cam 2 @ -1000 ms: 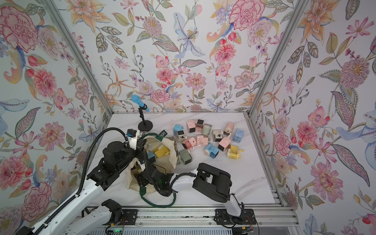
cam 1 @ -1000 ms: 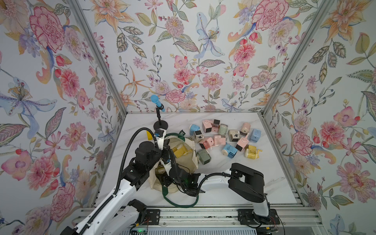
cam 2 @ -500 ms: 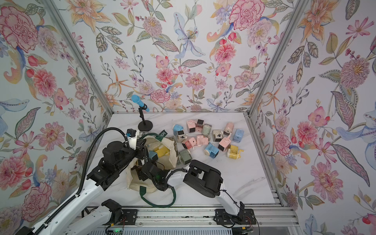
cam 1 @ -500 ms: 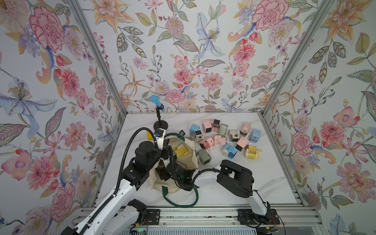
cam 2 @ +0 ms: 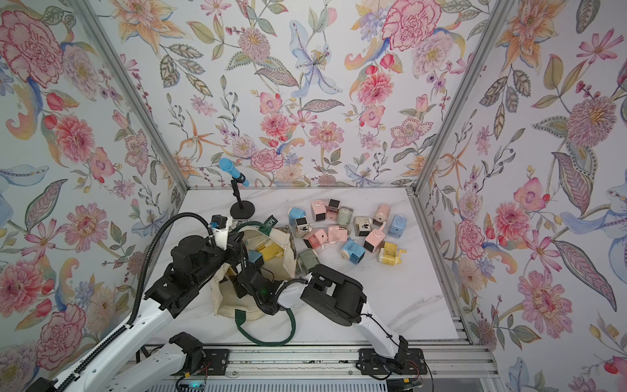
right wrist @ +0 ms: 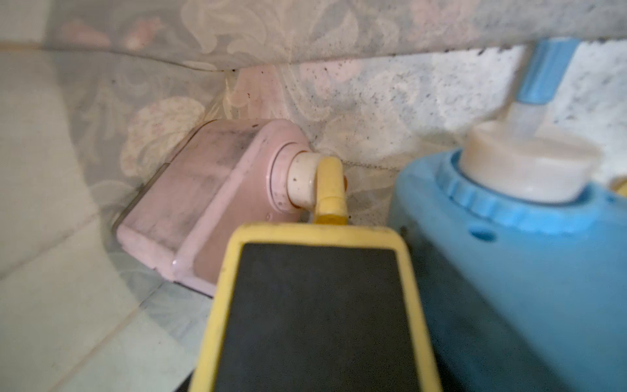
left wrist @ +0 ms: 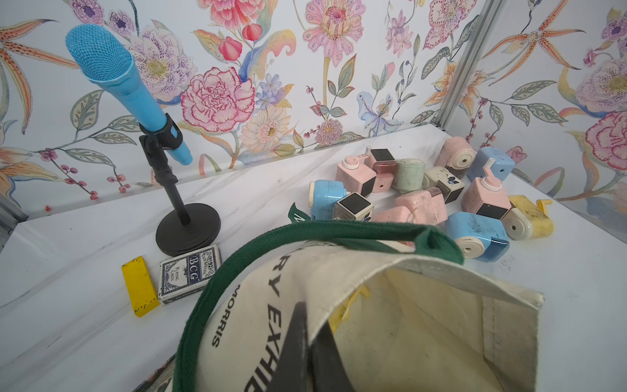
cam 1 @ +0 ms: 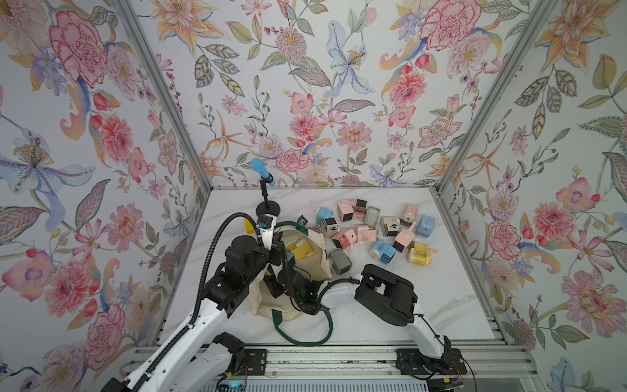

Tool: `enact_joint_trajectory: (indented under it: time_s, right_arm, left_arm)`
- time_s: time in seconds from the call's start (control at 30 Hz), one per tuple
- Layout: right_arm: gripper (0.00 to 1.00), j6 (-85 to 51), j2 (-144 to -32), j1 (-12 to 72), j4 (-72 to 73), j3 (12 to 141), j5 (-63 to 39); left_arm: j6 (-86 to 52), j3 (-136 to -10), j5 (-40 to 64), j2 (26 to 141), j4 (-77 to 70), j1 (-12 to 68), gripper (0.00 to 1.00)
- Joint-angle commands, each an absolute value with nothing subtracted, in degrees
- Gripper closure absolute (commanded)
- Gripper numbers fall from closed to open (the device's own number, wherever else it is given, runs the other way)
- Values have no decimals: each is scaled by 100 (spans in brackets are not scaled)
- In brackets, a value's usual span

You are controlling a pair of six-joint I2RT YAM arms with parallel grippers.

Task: Take out the pencil sharpeners from the tote bags
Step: Pick up the pencil sharpener from the canvas bag.

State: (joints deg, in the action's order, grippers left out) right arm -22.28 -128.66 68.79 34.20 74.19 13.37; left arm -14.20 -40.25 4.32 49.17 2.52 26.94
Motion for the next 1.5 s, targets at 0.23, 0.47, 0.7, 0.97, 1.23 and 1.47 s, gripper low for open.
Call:
enact_joint_trajectory:
  time_s: [0.23, 0.47, 0.7, 0.97, 1.23, 1.47]
  right_arm:
    - [61, -1832, -11853, 6928, 4036, 6231, 851]
    - [60, -1075, -10900, 7349, 3902, 5469, 1120]
    - [60, -1111, -9723, 7451, 3958, 4416, 1362]
    - [59, -1107, -8296, 7532, 3759, 3364, 1509]
    - [58, -1118, -6297, 7344, 2961, 2640, 1976]
    - [58, -2132, -4588, 5736, 1676, 2038, 2228]
  left_arm:
    - [-1468, -4069, 460, 4892, 181, 2645, 100]
    - [-1450, -4063, 425, 4874, 193, 2647, 100]
    - [-1450, -4069, 453, 4860, 193, 2646, 100]
    - [-1459, -4078, 456, 4860, 193, 2646, 100]
    - [-1452, -4074, 450, 4843, 193, 2646, 100]
    - [-1451, -4069, 454, 4860, 186, 2647, 100]
